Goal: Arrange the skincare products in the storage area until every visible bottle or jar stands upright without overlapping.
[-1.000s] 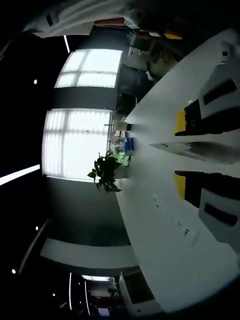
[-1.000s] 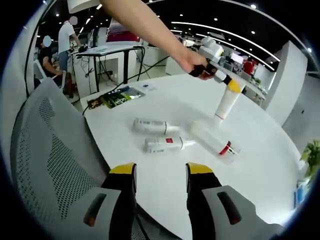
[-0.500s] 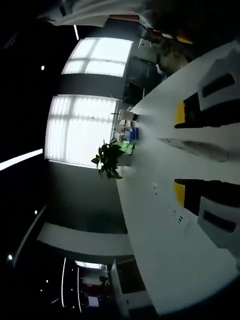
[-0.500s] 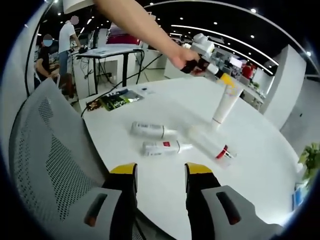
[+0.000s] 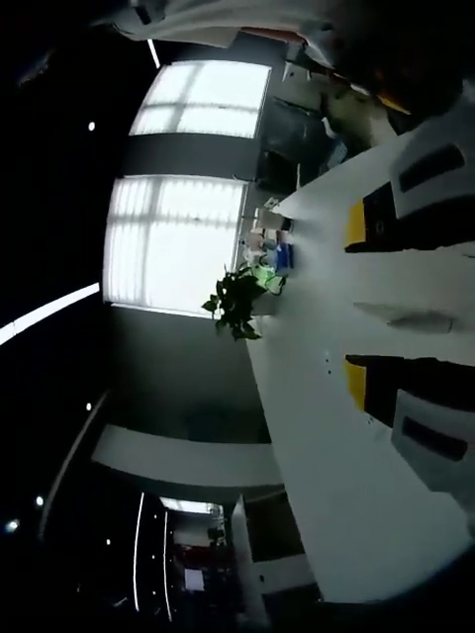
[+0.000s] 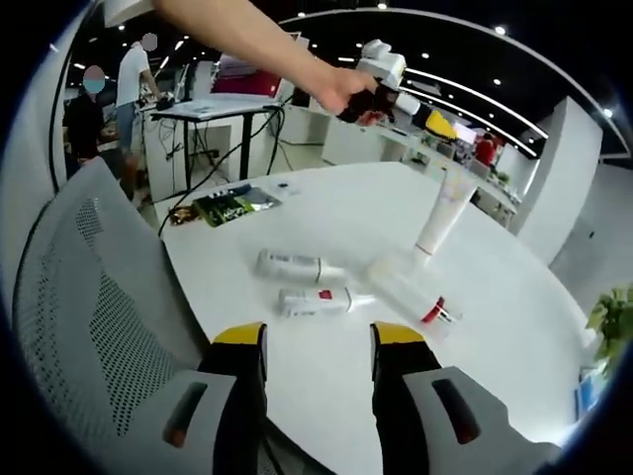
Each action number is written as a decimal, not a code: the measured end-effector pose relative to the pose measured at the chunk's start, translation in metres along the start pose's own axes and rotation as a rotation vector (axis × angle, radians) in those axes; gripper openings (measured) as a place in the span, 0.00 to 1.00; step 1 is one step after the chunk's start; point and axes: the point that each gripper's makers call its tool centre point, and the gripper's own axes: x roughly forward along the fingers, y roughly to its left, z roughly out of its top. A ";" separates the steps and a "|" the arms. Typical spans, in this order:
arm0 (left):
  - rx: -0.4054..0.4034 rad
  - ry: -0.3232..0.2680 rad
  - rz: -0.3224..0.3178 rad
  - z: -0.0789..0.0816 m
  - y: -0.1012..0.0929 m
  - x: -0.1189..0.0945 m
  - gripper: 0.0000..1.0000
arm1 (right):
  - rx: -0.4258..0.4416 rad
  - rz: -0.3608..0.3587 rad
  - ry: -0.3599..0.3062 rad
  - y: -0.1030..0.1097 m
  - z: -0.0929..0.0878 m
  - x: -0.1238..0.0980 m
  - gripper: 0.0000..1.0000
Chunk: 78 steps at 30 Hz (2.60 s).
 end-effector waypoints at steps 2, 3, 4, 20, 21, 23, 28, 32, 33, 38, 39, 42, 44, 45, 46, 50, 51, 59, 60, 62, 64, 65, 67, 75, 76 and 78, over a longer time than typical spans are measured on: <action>0.012 0.026 -0.011 0.003 -0.009 0.002 0.43 | -0.005 -0.005 -0.005 0.000 0.001 -0.001 0.39; 0.035 0.028 -0.016 0.005 -0.012 0.003 0.43 | -0.005 -0.006 -0.007 -0.001 0.001 -0.001 0.39; 0.055 0.035 -0.027 0.007 -0.019 0.006 0.43 | -0.006 -0.007 -0.009 -0.001 0.002 -0.001 0.39; 0.187 0.400 -0.167 -0.050 -0.077 0.045 0.55 | -0.024 -0.030 -0.002 -0.004 -0.001 -0.002 0.39; 0.208 0.427 -0.180 -0.055 -0.078 0.046 0.54 | -0.023 -0.029 -0.003 -0.004 -0.001 -0.002 0.39; 0.231 0.489 -0.216 -0.068 -0.085 0.046 0.54 | -0.021 -0.027 -0.002 -0.004 -0.001 -0.002 0.39; 0.240 0.558 -0.243 -0.090 -0.091 0.050 0.54 | -0.018 -0.027 0.000 -0.004 -0.001 -0.001 0.39; 0.237 0.616 -0.260 -0.111 -0.093 0.053 0.54 | -0.018 -0.024 0.004 -0.004 -0.002 -0.001 0.39; 0.238 0.638 -0.264 -0.118 -0.092 0.053 0.54 | -0.018 -0.022 0.006 -0.003 -0.002 -0.001 0.39; 0.238 0.705 -0.269 -0.140 -0.087 0.054 0.55 | -0.018 -0.015 0.011 -0.002 -0.003 0.000 0.39; 0.228 0.716 -0.267 -0.145 -0.086 0.054 0.54 | -0.017 -0.016 0.013 -0.002 -0.003 0.000 0.39; 0.208 0.753 -0.249 -0.159 -0.078 0.055 0.54 | -0.014 -0.016 0.018 -0.002 -0.004 0.000 0.38; 0.209 0.785 -0.240 -0.169 -0.075 0.053 0.54 | -0.014 -0.015 0.019 -0.002 -0.004 0.000 0.38; 0.210 0.802 -0.239 -0.174 -0.075 0.052 0.54 | -0.013 -0.014 0.020 -0.002 -0.004 0.000 0.38; 0.211 0.812 -0.239 -0.177 -0.074 0.051 0.54 | -0.013 -0.014 0.021 -0.002 -0.004 0.001 0.38; 0.198 0.853 -0.241 -0.191 -0.073 0.050 0.55 | -0.011 -0.008 0.021 -0.001 -0.004 0.001 0.39; 0.207 0.870 -0.238 -0.195 -0.072 0.049 0.55 | -0.010 -0.005 0.020 0.000 -0.004 0.001 0.38; 0.206 0.917 -0.240 -0.214 -0.069 0.051 0.55 | -0.007 -0.006 0.030 -0.001 -0.006 0.002 0.38; 0.210 0.918 -0.238 -0.215 -0.068 0.052 0.55 | -0.004 -0.006 0.030 -0.001 -0.007 0.002 0.38; 0.216 0.907 -0.227 -0.216 -0.066 0.056 0.57 | -0.002 -0.004 0.028 0.000 -0.006 0.002 0.38; 0.198 0.904 -0.211 -0.217 -0.063 0.060 0.57 | -0.004 -0.003 0.033 0.000 -0.007 0.002 0.38; 0.181 0.896 -0.209 -0.217 -0.062 0.063 0.56 | -0.004 -0.003 0.033 0.000 -0.007 0.002 0.38; 0.162 0.893 -0.205 -0.220 -0.062 0.069 0.54 | 0.001 -0.003 0.034 0.000 -0.007 0.002 0.37; 0.176 0.903 -0.196 -0.235 -0.068 0.086 0.49 | 0.011 -0.006 0.028 -0.001 -0.006 0.002 0.36; 0.183 0.911 -0.199 -0.238 -0.069 0.087 0.47 | 0.012 -0.006 0.029 -0.001 -0.006 0.002 0.36; 0.194 0.923 -0.199 -0.243 -0.068 0.090 0.43 | 0.010 -0.005 0.033 -0.001 -0.007 0.002 0.36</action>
